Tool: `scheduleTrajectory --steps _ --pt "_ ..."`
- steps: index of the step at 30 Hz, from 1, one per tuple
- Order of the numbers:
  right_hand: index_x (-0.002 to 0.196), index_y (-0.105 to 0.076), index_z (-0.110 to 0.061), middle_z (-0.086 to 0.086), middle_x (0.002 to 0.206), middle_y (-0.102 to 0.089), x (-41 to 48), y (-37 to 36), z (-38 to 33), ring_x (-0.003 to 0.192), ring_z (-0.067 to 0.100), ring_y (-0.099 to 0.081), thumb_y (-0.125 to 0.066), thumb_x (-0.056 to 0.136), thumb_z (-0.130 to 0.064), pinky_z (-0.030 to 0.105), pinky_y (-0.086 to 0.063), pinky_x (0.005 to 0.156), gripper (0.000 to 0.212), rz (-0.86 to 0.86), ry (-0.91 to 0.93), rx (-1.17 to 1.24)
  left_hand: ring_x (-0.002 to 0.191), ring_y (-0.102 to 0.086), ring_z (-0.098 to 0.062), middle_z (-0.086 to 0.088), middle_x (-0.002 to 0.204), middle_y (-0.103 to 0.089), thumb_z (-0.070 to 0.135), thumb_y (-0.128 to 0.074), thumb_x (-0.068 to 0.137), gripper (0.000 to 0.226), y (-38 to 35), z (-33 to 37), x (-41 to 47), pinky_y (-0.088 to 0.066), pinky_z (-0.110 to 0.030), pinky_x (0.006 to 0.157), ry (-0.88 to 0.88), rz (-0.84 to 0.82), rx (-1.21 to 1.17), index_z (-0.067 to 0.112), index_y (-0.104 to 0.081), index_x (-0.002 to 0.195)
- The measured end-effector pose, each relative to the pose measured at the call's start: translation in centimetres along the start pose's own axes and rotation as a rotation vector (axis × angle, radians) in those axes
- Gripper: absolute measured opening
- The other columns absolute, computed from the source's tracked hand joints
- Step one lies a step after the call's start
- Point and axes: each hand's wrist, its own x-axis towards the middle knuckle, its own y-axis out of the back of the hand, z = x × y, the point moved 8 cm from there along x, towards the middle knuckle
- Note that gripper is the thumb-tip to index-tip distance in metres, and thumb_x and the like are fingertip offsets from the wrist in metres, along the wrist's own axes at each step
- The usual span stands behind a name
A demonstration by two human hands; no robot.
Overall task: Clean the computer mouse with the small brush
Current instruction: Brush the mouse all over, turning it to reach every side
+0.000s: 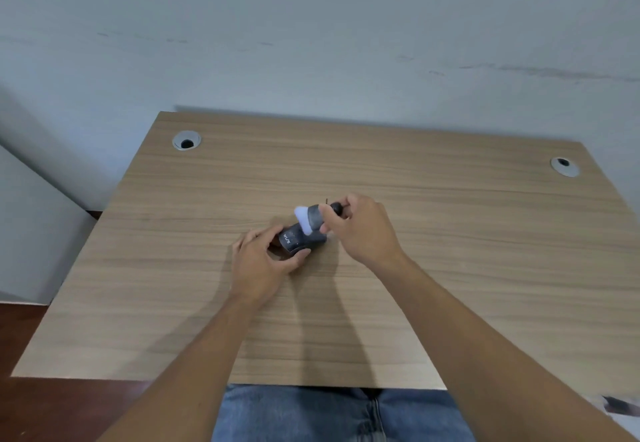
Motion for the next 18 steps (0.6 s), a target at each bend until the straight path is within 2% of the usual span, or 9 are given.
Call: scheduleTrajectory --steps 2,4,5,7,9,12,14,16,18 --pt "0.092 -0.069 -0.020 -0.014 0.071 -0.081 -0.4 -1.9 -1.4 0.069 -0.009 -0.066 -0.069 0.096 -0.040 0.010 -0.044 0.061 0.021 -0.071 0.046 -0.017 0.106 -0.062 -0.014 0.019 0.096 -0.065 0.074 -0.085 0.072 0.054 -0.3 -0.4 0.2 -0.044 -0.038 0.110 0.011 -0.015 0.001 0.036 -0.077 0.108" --pt "0.090 -0.068 -0.018 -0.008 0.072 -0.081 -0.6 -3.4 -1.7 0.070 -0.003 -0.067 -0.070 0.094 -0.039 0.013 -0.045 0.059 0.021 -0.115 0.054 -0.034 0.100 -0.062 -0.013 0.021 0.090 -0.064 0.071 -0.088 0.072 0.045 -0.3 -0.6 0.2 -0.049 -0.045 0.106 0.013 -0.019 -0.011 0.035 -0.073 0.095" --pt "0.088 -0.068 -0.016 -0.005 0.072 -0.081 -0.6 -3.6 -1.4 0.072 0.003 -0.069 -0.070 0.093 -0.038 0.021 -0.050 0.062 0.023 -0.116 0.043 -0.045 0.101 -0.062 -0.012 0.024 0.090 -0.063 0.069 -0.090 0.073 0.044 -0.2 -0.5 0.1 -0.049 -0.045 0.106 0.006 -0.015 -0.021 0.035 -0.075 0.097" --pt "0.085 -0.067 -0.014 -0.003 0.070 -0.080 -0.1 -3.0 -0.3 0.076 0.013 -0.070 -0.071 0.093 -0.037 0.031 -0.052 0.067 0.025 -0.087 -0.008 -0.057 0.107 -0.062 -0.010 0.031 0.095 -0.062 0.064 -0.092 0.074 0.050 0.0 -0.1 0.0 -0.045 -0.041 0.112 -0.013 -0.005 -0.031 0.039 -0.079 0.115" --pt "0.079 -0.064 -0.018 -0.003 0.067 -0.077 0.4 -1.4 1.1 0.072 0.016 -0.067 -0.072 0.088 -0.035 0.031 -0.048 0.064 0.021 -0.028 -0.075 -0.058 0.113 -0.060 -0.006 0.036 0.101 -0.061 0.060 -0.093 0.075 0.060 0.1 0.2 -0.1 -0.038 -0.034 0.115 -0.012 -0.004 -0.049 0.044 -0.077 0.130" --pt "0.070 -0.057 -0.019 -0.005 0.062 -0.066 0.7 0.1 2.0 0.060 0.018 -0.056 -0.069 0.079 -0.034 0.030 -0.042 0.056 0.021 0.026 -0.092 -0.059 0.117 -0.059 -0.004 0.030 0.108 -0.068 0.063 -0.090 0.076 0.061 0.1 0.2 -0.1 -0.033 -0.030 0.116 -0.034 0.003 -0.057 0.047 -0.075 0.133" --pt "0.081 -0.065 -0.019 -0.006 0.070 -0.073 0.2 -0.3 1.1 0.069 0.016 -0.065 -0.072 0.085 -0.038 0.030 -0.047 0.060 0.021 0.046 -0.064 0.006 0.117 -0.060 -0.007 0.024 0.108 -0.069 0.067 -0.089 0.074 0.063 0.0 -0.2 0.1 -0.032 -0.028 0.113 -0.026 0.010 -0.041 0.044 -0.076 0.131" --pt "0.088 -0.067 -0.021 -0.003 0.071 -0.079 -0.6 -2.3 -0.4 0.074 0.013 -0.072 -0.074 0.089 -0.040 0.030 -0.053 0.066 0.020 -0.030 -0.007 0.086 0.109 -0.062 -0.013 0.019 0.099 -0.067 0.073 -0.087 0.070 0.058 -0.2 -0.3 0.2 -0.040 -0.035 0.110 -0.016 -0.007 -0.025 0.037 -0.079 0.116" --pt "0.084 -0.063 -0.024 -0.004 0.067 -0.079 -1.4 -4.6 -1.6 0.069 0.009 -0.070 -0.073 0.091 -0.038 0.029 -0.054 0.068 0.018 -0.122 0.047 0.088 0.100 -0.065 -0.015 0.017 0.091 -0.069 0.076 -0.081 0.065 0.044 -0.2 -0.4 0.1 -0.049 -0.046 0.107 -0.009 -0.029 -0.070 0.040 -0.075 0.088"
